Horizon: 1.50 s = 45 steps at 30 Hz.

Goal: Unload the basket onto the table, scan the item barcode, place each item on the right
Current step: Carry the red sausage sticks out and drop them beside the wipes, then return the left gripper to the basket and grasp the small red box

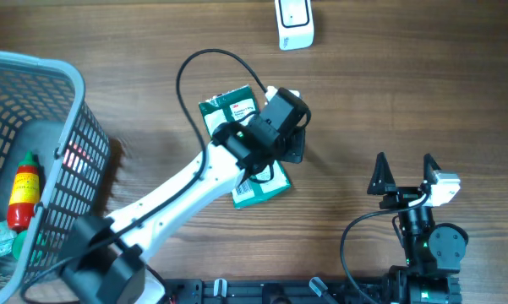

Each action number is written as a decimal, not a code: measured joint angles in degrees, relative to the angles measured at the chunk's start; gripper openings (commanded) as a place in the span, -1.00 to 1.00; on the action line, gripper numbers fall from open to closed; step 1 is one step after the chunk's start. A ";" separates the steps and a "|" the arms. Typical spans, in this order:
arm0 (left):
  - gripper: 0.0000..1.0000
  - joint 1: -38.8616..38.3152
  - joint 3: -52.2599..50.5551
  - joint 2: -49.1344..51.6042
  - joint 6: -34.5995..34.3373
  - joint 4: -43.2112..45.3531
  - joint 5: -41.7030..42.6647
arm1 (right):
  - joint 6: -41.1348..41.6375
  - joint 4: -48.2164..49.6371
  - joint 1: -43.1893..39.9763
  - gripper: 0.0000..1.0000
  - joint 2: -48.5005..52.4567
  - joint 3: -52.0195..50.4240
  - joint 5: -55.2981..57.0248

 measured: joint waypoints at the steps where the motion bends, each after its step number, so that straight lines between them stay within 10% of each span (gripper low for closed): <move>1: -0.92 0.00 0.00 0.83 0.00 0.00 -0.13 | 0.00 0.00 0.00 1.00 0.00 0.00 0.00; 18: -0.90 -3.65 0.00 7.21 0.00 4.39 -0.52 | 0.00 0.00 0.00 0.99 0.00 0.00 0.00; 22: -0.09 -4.22 0.00 8.90 0.28 4.57 -0.55 | 0.00 0.00 0.00 0.99 0.00 0.00 0.00; 27: 0.07 -4.22 0.00 9.22 0.61 5.38 -0.55 | 0.00 0.00 0.00 1.00 0.00 0.00 0.00; 33: 0.92 -3.98 0.00 7.96 1.07 4.92 -0.57 | 0.00 0.00 -0.02 0.99 0.00 0.00 0.00; 45: 1.00 15.74 9.66 -15.61 5.20 -7.43 -16.83 | 0.00 0.00 -0.02 1.00 0.00 0.00 0.00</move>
